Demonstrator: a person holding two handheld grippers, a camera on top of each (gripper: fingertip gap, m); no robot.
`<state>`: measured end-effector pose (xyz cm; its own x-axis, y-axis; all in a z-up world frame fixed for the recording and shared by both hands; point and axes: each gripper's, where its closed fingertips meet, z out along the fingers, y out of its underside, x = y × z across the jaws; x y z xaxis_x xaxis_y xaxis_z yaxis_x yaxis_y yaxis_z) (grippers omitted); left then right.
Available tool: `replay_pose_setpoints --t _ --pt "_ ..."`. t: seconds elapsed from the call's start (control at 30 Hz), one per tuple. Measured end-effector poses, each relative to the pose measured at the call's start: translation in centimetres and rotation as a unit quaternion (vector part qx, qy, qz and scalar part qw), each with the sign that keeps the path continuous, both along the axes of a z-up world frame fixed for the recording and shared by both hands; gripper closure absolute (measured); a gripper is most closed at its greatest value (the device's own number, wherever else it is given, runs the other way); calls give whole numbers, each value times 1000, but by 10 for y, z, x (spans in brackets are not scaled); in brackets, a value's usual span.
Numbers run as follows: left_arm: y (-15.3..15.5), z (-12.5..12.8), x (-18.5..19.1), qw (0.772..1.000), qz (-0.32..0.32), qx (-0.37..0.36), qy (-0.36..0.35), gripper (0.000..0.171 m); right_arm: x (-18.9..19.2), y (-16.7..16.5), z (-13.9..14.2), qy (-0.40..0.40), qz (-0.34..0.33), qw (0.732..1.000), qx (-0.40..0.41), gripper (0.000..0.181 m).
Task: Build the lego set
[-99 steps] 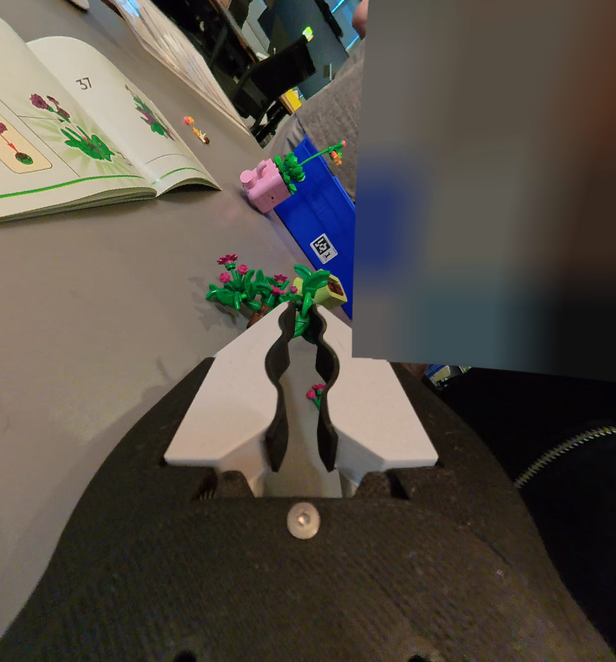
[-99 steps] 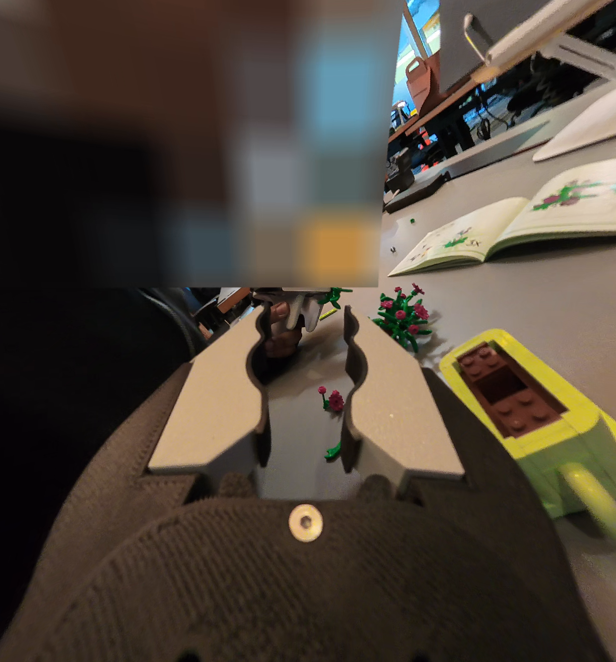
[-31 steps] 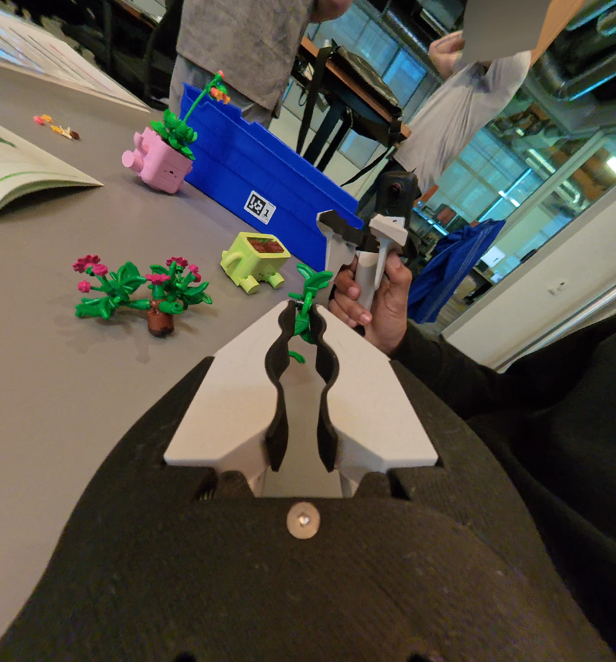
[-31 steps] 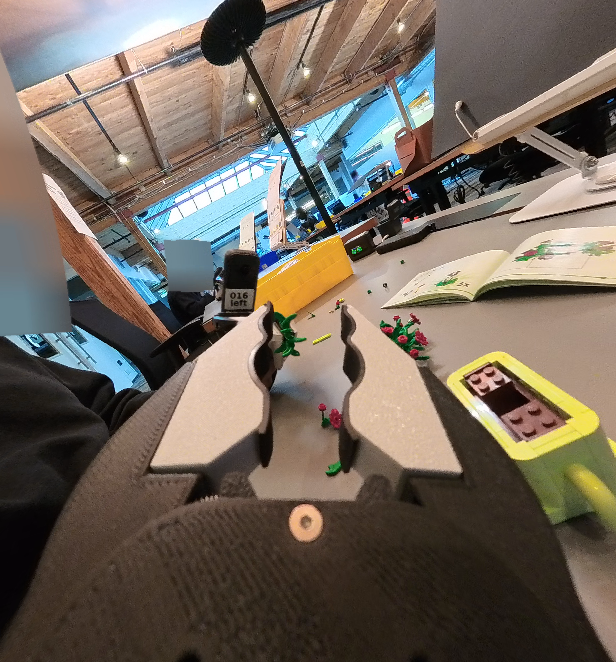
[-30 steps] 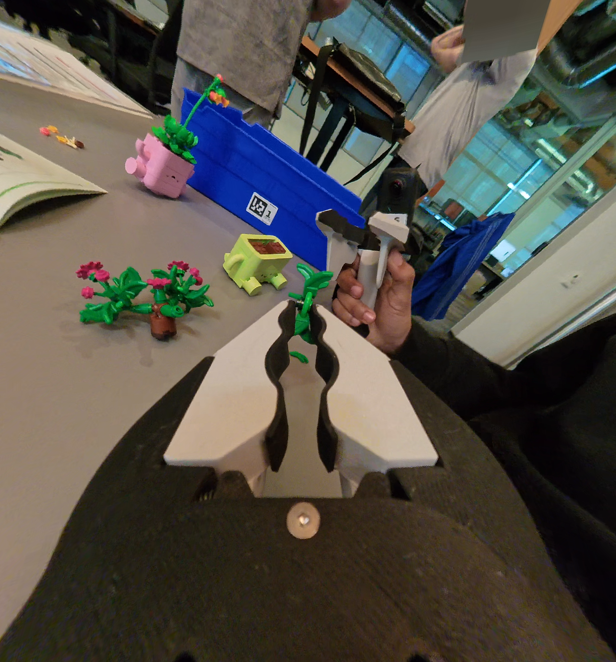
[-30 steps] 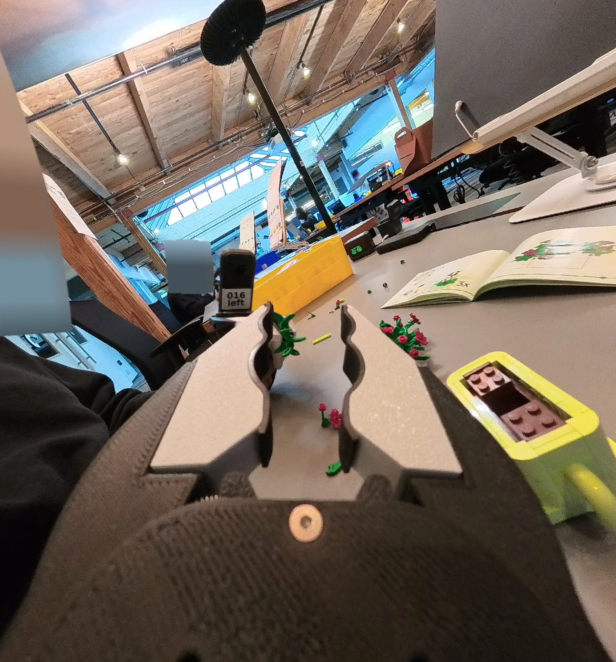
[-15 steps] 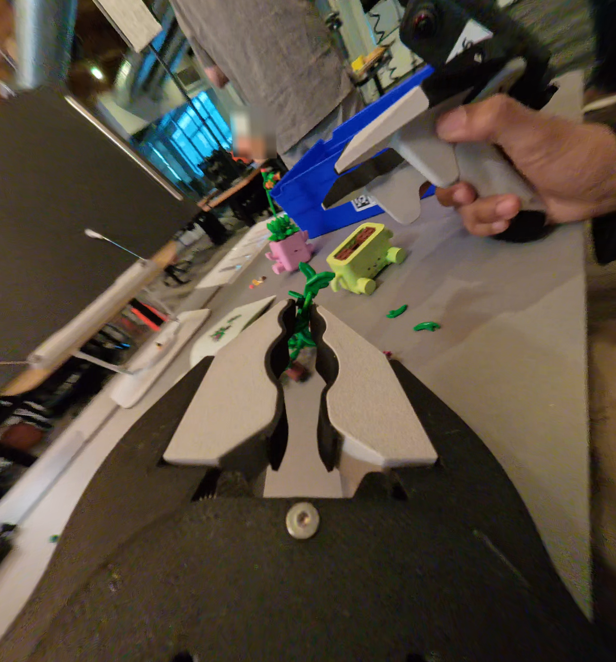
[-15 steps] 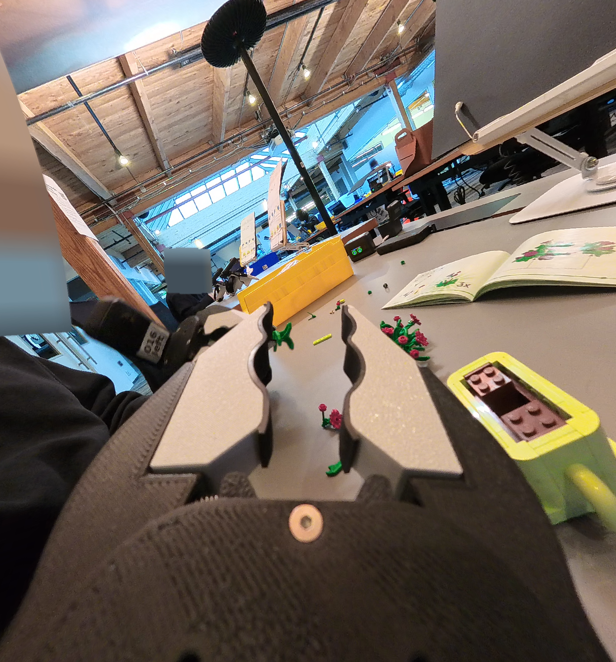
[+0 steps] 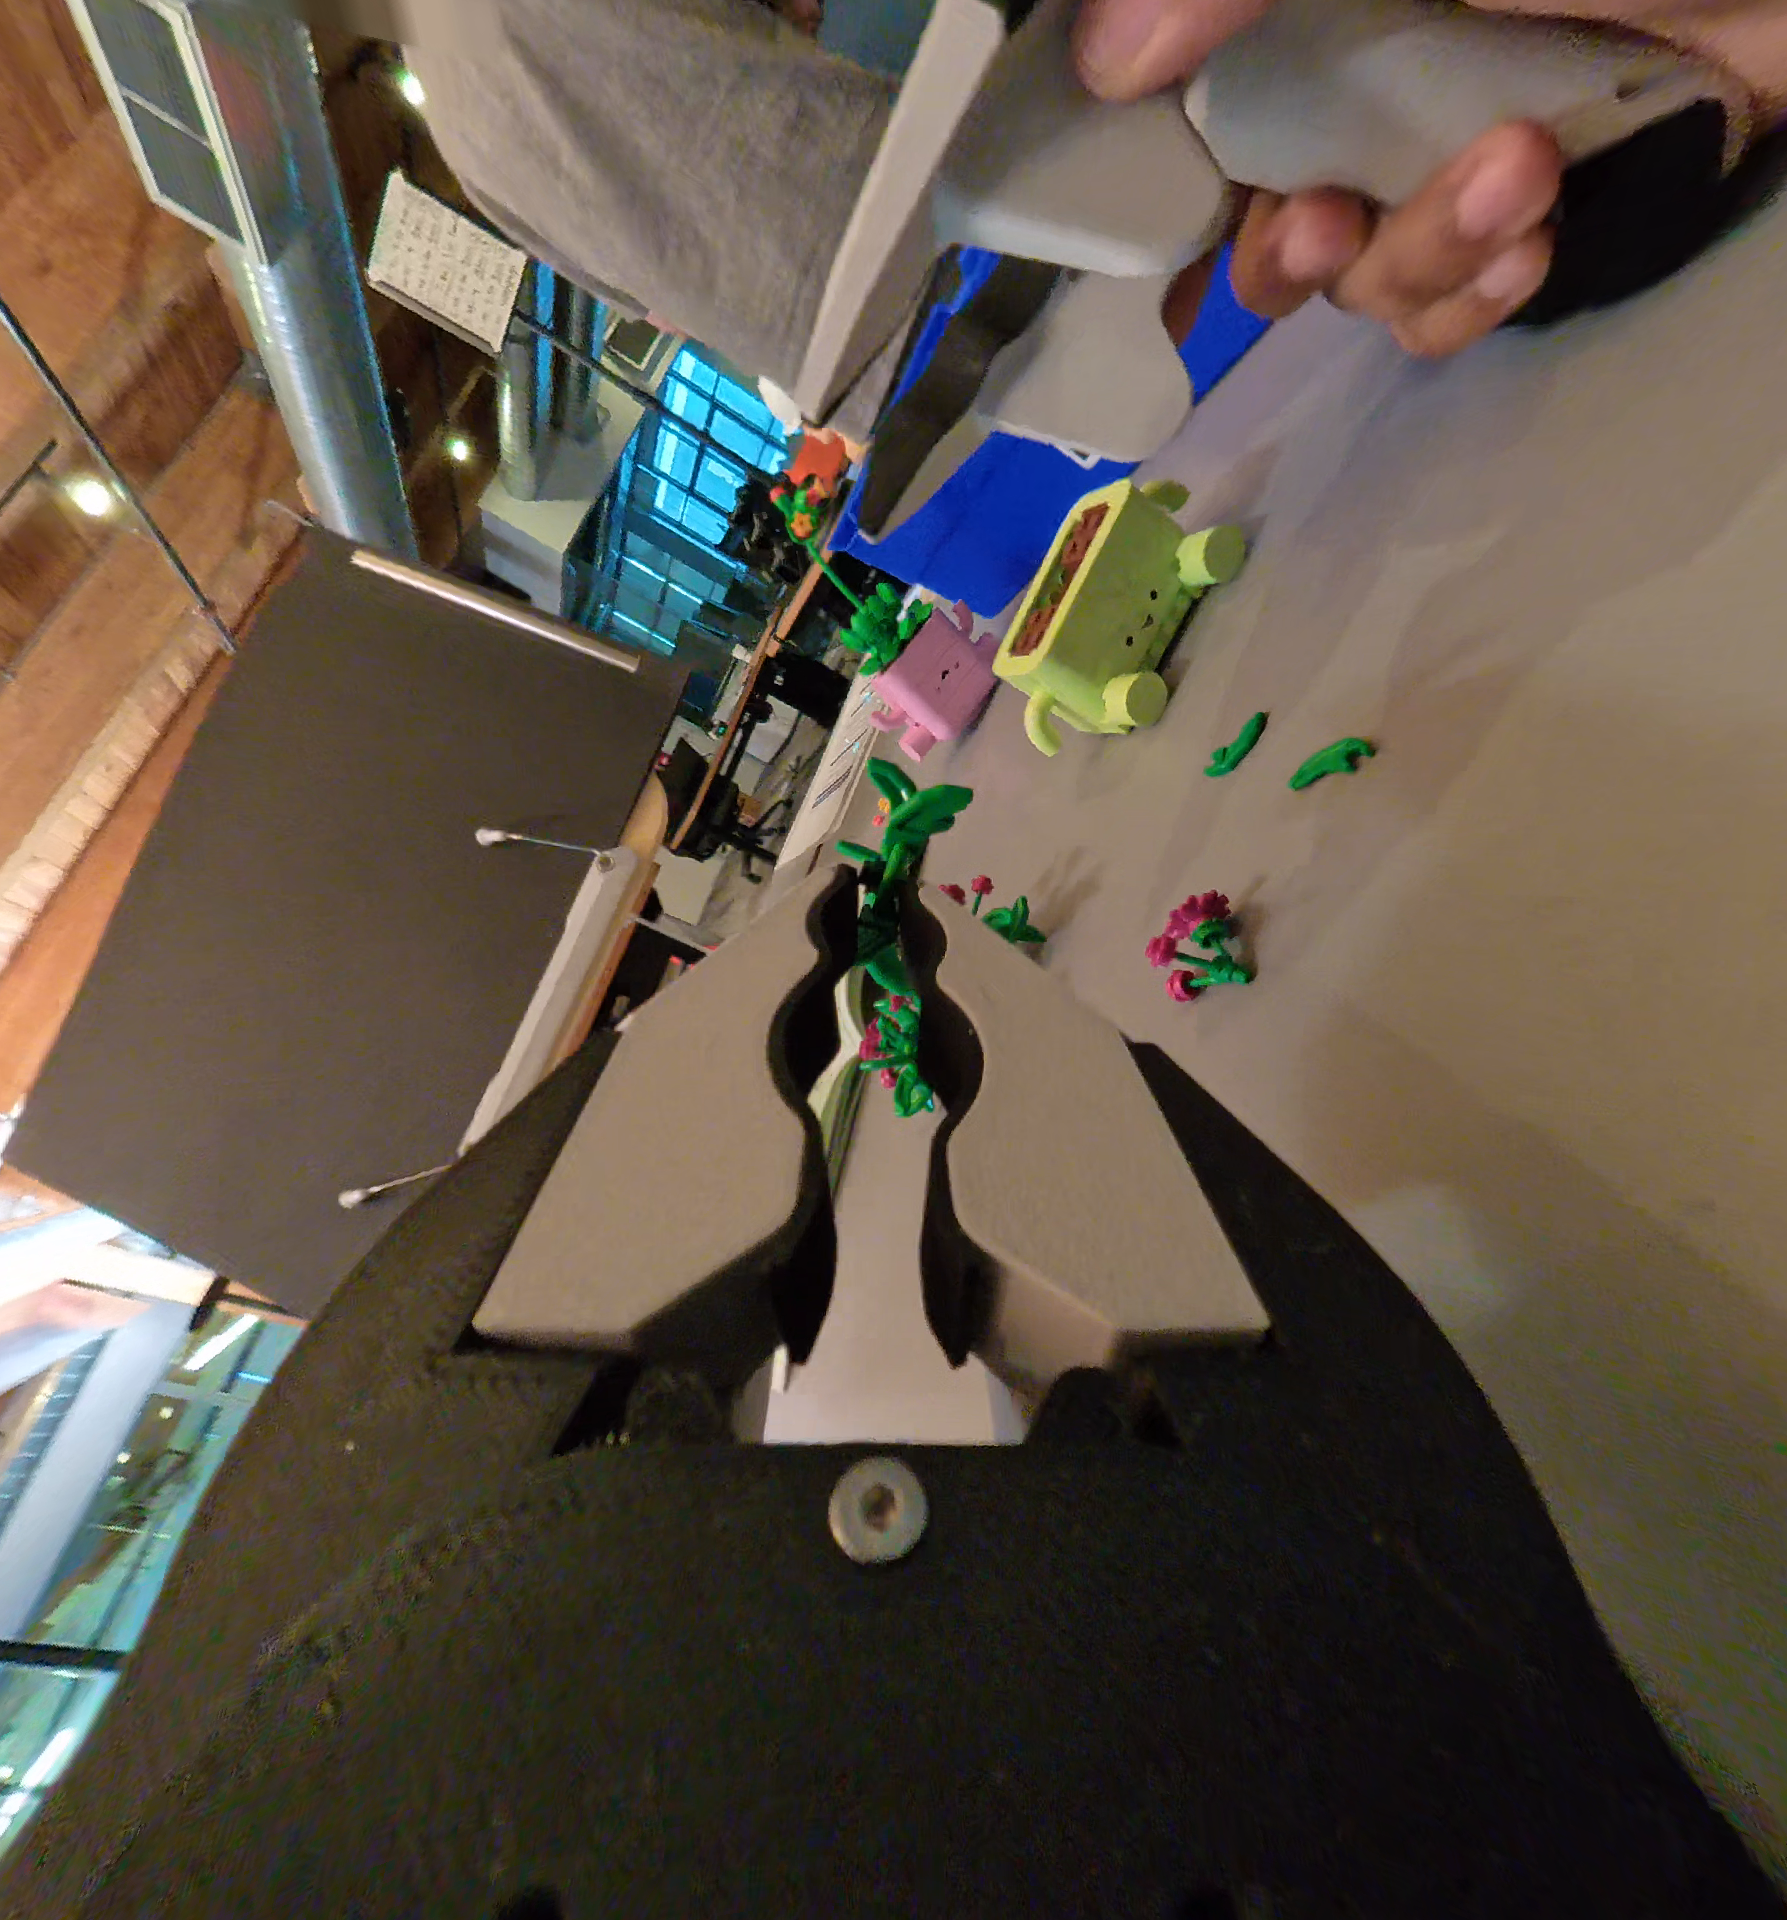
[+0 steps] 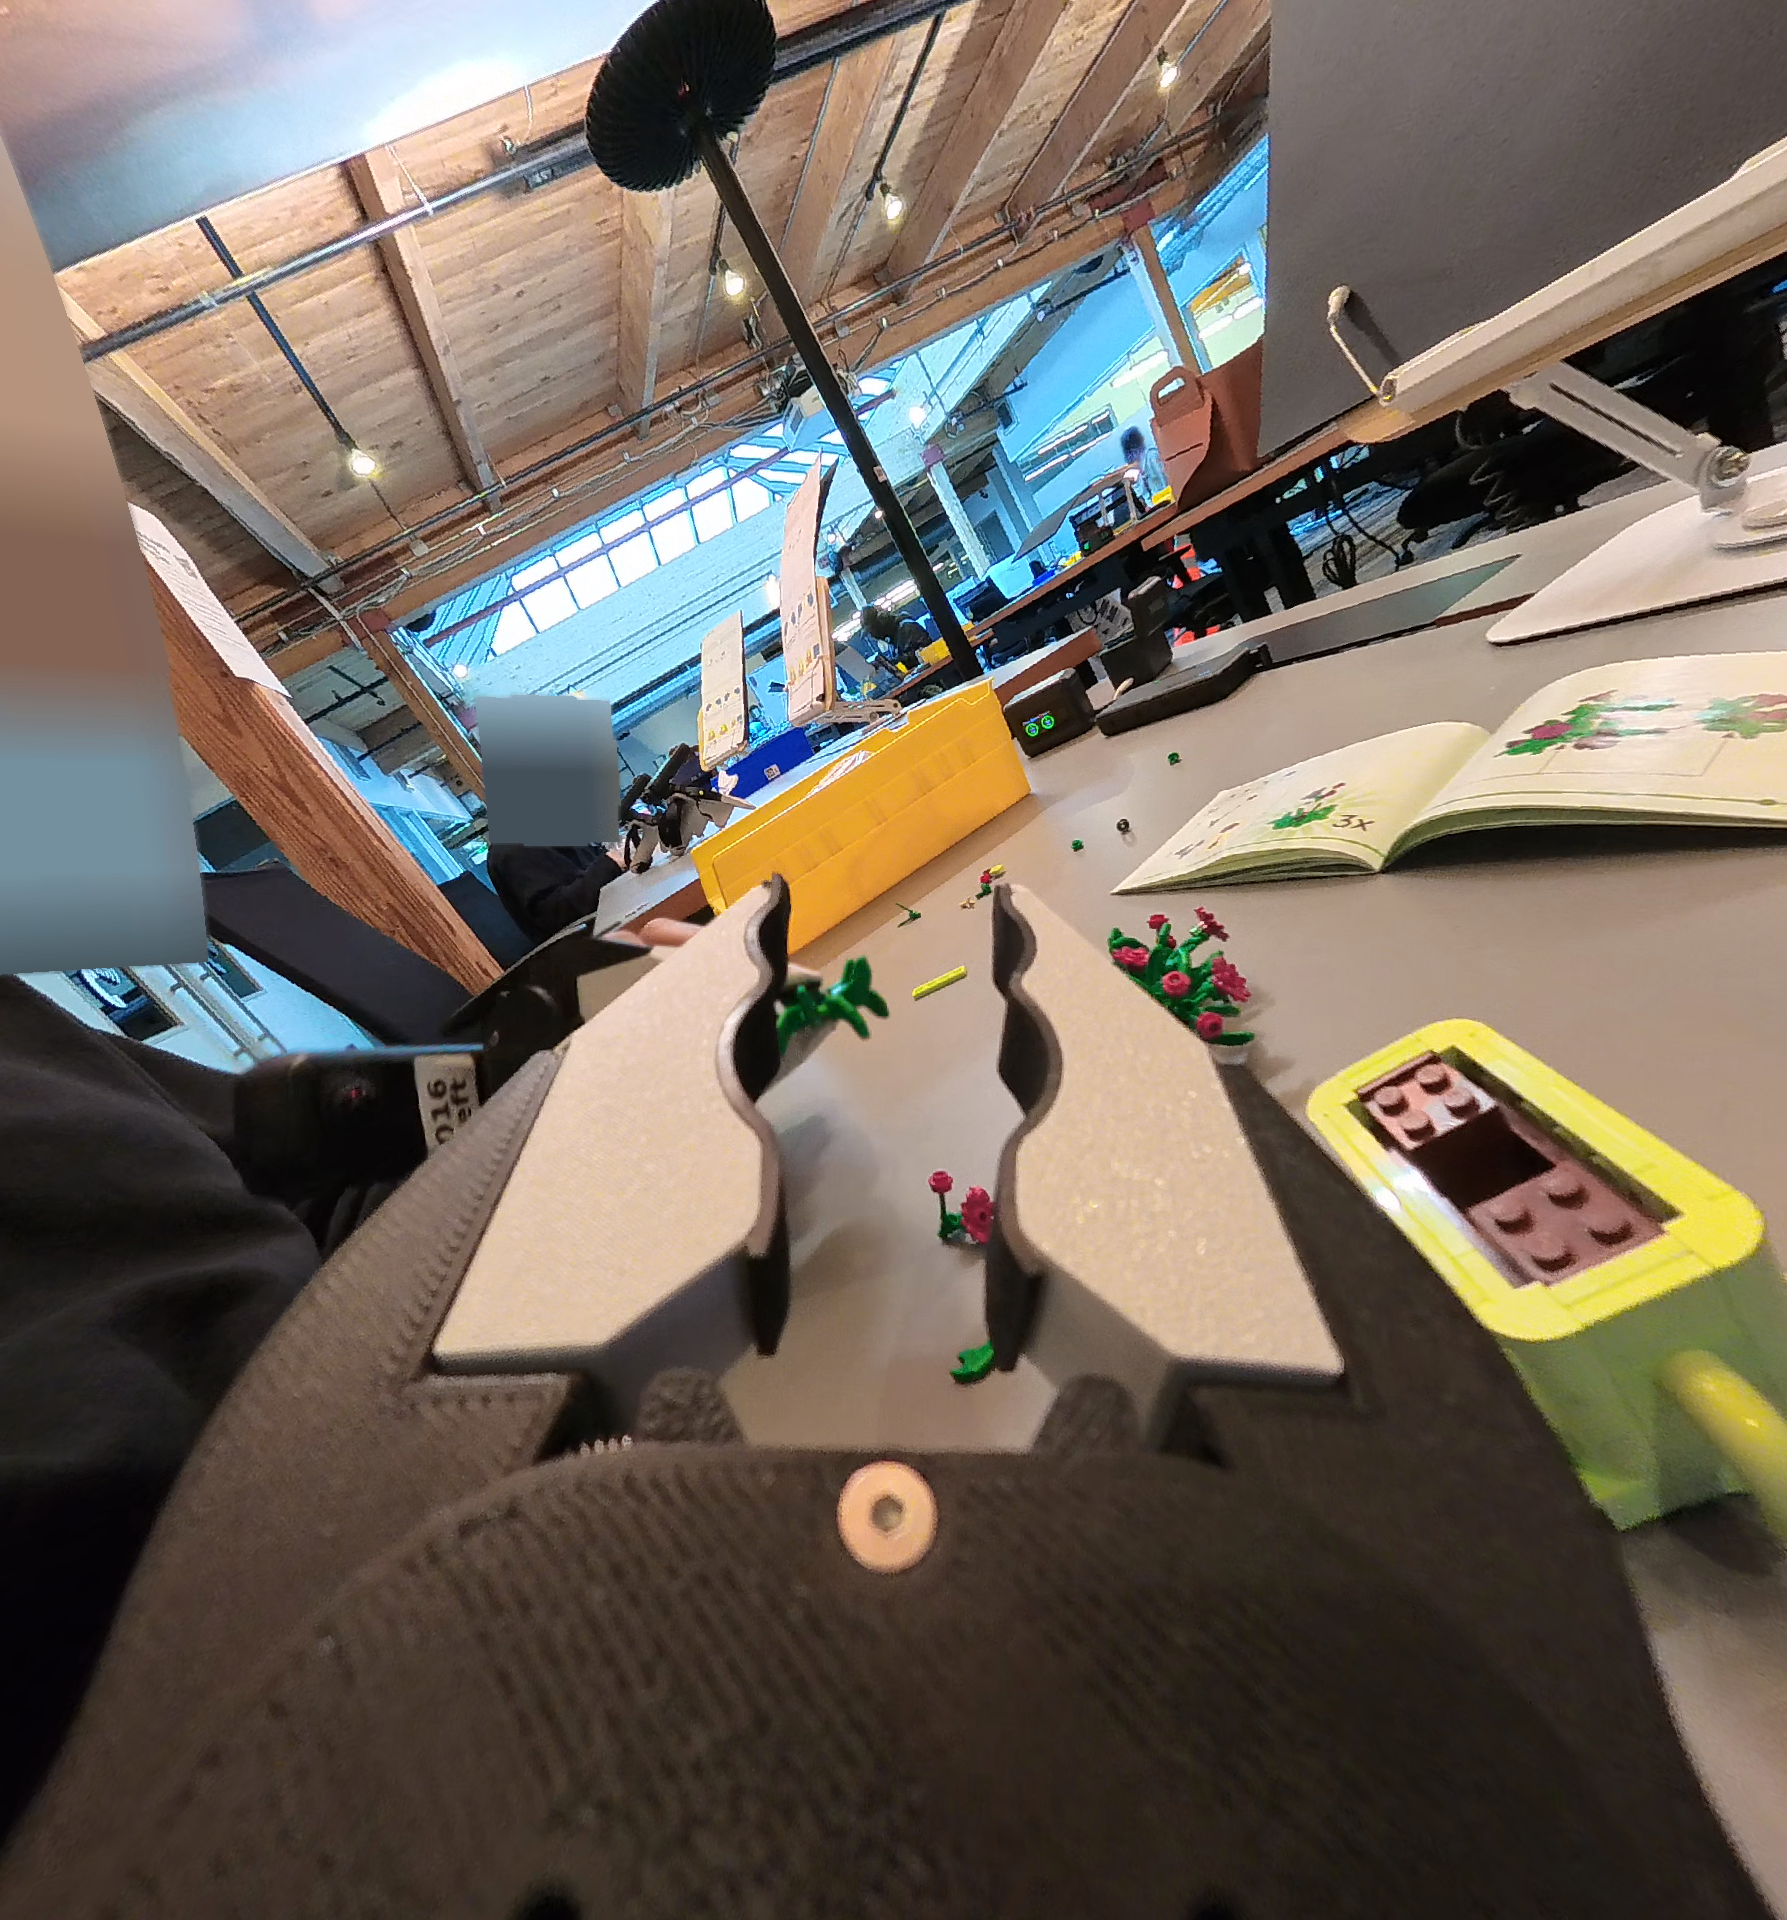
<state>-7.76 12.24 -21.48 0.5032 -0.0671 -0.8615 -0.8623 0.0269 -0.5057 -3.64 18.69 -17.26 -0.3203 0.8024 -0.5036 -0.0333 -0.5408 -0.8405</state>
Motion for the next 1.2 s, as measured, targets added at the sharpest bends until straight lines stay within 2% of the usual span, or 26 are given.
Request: replay_pose_setpoints --t 0.17,0.4,0.57,0.63,0.7,0.8,0.87,0.93,1.0,1.07,1.2 --pt "1 -4 3 1000 1 -1 20 166 1 0 0 2 1 1000 -2 143" --pt "2 -7 -2 999 1 -25 -30 166 -1 -5 0 0 9 1000 9 142" --pt "5 -11 -11 993 8 -58 -100 165 -15 -33 -6 -28 27 996 79 141" --pt "5 -12 -15 990 16 -67 -121 165 -22 -42 -11 -48 14 992 119 141" --pt "6 -13 -19 989 31 -72 -129 165 -30 -44 -20 -82 -23 982 170 146" --pt "7 -17 -23 988 52 -83 -122 165 -42 -47 -34 -128 -87 952 264 153" --pt "8 -19 -21 988 57 -85 -115 165 -48 -53 -36 -131 -114 931 321 155" --pt "8 -19 -20 989 60 -84 -109 165 -51 -59 -33 -119 -139 914 361 168" --pt "7 -19 -18 989 59 -84 -105 165 -51 -62 -31 -107 -158 903 386 178" --pt "7 -18 -18 989 60 -83 -104 165 -51 -62 -31 -110 -166 896 397 181" --pt "7 -17 -18 989 61 -79 -106 164 -54 -64 -39 -141 -151 905 371 165"
